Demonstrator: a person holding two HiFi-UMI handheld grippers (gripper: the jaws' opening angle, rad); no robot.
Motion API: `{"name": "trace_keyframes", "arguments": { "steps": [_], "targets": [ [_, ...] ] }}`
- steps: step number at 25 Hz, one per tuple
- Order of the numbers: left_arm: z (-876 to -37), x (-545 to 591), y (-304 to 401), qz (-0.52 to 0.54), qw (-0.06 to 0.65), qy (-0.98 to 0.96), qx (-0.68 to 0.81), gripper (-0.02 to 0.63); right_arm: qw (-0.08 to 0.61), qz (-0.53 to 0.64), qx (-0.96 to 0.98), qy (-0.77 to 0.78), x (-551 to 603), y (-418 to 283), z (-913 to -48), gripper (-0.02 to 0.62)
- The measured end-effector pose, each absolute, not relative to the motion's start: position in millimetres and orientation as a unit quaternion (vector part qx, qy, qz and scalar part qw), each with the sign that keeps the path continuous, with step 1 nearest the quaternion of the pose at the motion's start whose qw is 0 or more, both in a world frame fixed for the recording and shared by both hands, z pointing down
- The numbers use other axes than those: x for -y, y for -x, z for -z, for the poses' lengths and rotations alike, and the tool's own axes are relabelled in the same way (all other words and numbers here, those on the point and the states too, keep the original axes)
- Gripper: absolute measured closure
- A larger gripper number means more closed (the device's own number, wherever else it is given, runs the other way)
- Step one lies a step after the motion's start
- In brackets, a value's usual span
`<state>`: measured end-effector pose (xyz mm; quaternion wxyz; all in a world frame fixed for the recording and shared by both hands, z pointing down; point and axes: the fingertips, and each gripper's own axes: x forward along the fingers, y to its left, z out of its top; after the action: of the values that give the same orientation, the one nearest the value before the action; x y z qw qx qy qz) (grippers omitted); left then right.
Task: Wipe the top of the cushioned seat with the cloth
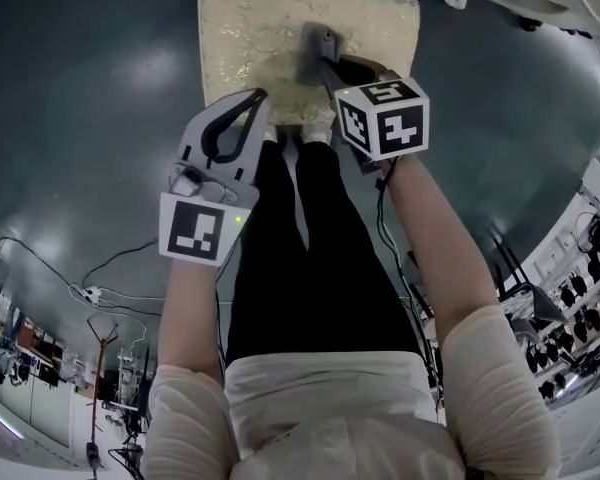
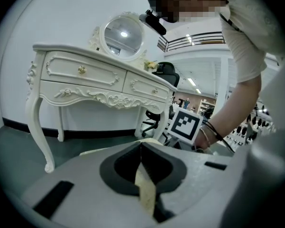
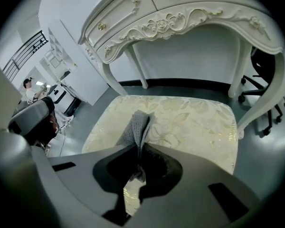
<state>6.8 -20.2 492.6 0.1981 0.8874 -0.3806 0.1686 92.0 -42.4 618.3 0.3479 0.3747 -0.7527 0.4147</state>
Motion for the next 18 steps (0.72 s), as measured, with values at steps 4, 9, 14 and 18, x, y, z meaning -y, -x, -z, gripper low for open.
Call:
{"name": "trace_keyframes", "arguments": {
  "steps": [4,9,14,18],
  "targets": [
    [-493.1,22.0,-32.5,-0.169,0.195,-0.891,0.374,0.603,0.346,-0.417,0.749,-0.382,43.4,-122.5,-620.1,0.569],
    [-494.5,19.0,-62.1,-0.169,0.194,-0.896,0.363,0.603,0.344,-0.418,0.743,-0.394,40.0,-157.7,-619.8,0.569],
    [-496.4,14.3,-89.5,-0.170,0.193,-0.902,0.347,0.603,0.345,-0.417,0.738,-0.404,34.2,-188.9,-621.3,0.569],
    [-495.5,14.1,-106.3,-0.173,0.187,-0.908,0.334,0.603,0.346,-0.416,0.733,-0.413,30.0,-210.6,-621.5,0.569]
  ]
}}
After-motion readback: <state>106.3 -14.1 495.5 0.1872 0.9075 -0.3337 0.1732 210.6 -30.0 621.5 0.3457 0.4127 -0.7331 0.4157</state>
